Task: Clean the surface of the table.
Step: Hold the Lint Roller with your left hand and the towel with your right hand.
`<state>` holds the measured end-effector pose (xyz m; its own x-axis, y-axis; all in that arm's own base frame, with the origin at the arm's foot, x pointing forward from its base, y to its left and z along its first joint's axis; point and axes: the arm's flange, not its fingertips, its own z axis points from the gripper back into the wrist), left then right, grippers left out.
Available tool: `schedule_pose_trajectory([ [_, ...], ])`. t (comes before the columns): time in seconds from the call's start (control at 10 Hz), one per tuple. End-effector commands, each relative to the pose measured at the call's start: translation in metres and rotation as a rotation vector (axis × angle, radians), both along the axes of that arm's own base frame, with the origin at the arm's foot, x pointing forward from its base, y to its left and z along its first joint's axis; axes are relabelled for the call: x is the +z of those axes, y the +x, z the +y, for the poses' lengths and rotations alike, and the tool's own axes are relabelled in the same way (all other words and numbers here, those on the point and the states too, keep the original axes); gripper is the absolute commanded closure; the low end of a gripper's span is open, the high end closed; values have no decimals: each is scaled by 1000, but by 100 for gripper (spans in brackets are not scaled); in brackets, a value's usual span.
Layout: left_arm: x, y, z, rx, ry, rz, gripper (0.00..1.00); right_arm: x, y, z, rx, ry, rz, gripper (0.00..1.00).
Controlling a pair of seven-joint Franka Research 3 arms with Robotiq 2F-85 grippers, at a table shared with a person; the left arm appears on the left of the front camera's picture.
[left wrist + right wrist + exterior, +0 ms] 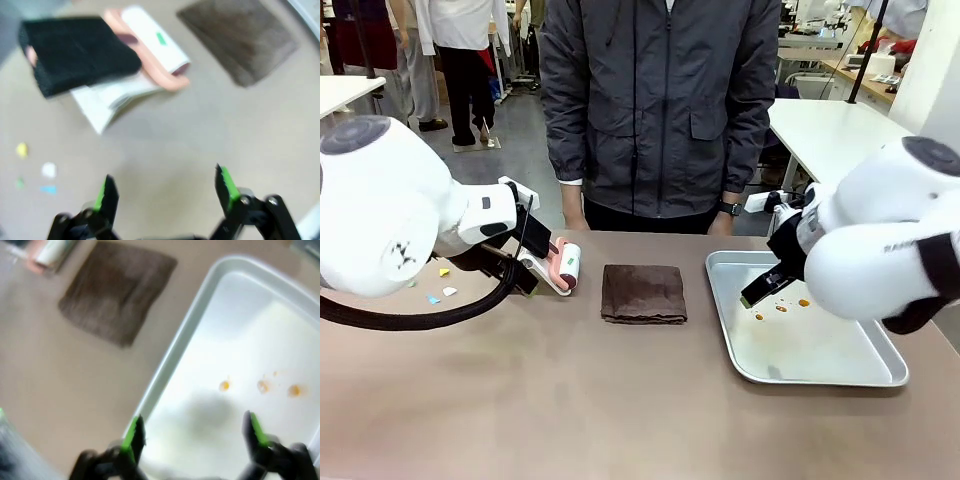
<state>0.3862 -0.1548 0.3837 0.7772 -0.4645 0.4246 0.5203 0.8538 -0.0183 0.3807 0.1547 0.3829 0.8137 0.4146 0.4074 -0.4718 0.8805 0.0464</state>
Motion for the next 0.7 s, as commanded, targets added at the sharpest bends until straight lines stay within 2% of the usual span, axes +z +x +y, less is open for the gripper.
schedule_pose_trajectory([
  [0.0,49,-26,19,144,-152,139,0,44,-17,-29,-202,203,130,0],
  [0.1,62,-37,29,153,-254,162,0,55,-27,-45,-211,319,193,0],
  [0.3,83,-61,63,153,-450,166,0,66,-48,-82,-284,468,248,0],
  [0.4,94,-75,88,161,-533,136,0,68,-62,-106,-336,565,254,0],
  [0.5,99,-91,131,163,-648,112,0,67,-85,-139,-401,703,214,0],
  [0.6,98,-101,160,199,-710,98,0,65,-100,-161,-448,773,189,0],
])
